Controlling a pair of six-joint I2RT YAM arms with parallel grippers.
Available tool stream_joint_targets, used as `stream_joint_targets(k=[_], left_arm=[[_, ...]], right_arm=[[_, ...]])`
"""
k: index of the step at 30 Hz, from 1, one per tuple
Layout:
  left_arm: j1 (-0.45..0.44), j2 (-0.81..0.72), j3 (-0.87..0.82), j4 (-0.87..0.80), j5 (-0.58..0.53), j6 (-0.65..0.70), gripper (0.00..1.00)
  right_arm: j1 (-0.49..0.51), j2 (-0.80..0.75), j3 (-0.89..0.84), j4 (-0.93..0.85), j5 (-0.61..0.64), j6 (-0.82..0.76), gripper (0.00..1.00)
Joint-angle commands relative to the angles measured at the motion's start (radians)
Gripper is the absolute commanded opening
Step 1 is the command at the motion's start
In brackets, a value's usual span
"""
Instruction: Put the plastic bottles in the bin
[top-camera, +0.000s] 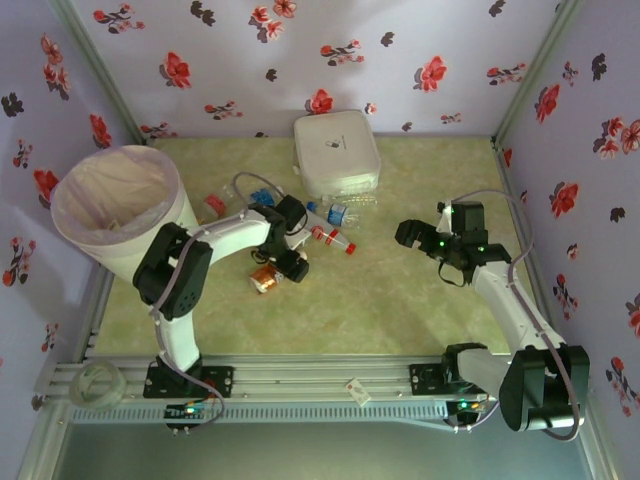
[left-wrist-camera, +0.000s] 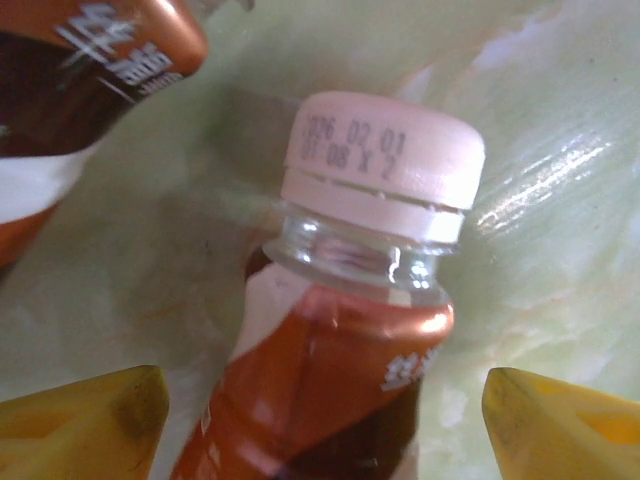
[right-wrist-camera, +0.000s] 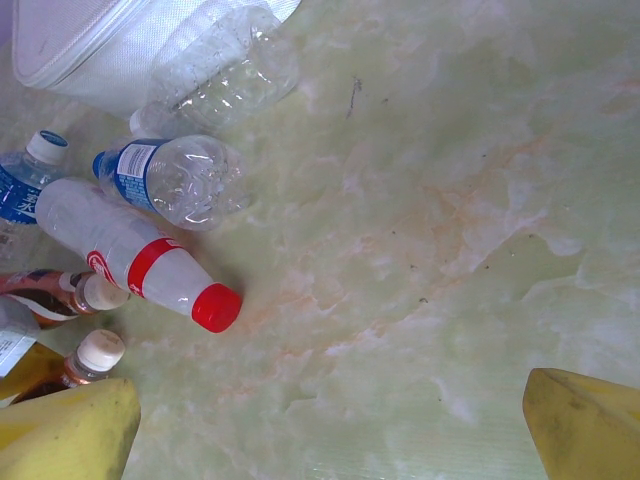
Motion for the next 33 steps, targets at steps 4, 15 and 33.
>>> stream_joint_targets(k=[4,15,33], left_arm=[[-0.009,0.031,-0.002,0.024,0.013,0.017,0.68],[-0.019,0.019,0.033,-0.020,-0.004,0.017,0.52],[-0.019,-0.115,0.356,-0.245,-0.012,0.004,0.35]], right_arm=[[-0.008,-0.005,0.021,0.004,0.013,-0.014,0.99],[-0.008,0.001,0.024,0.009,0.009,-0.013,0.99],[-0.008,-0.004,0.021,0.009,0.014,-0.011,0.99]])
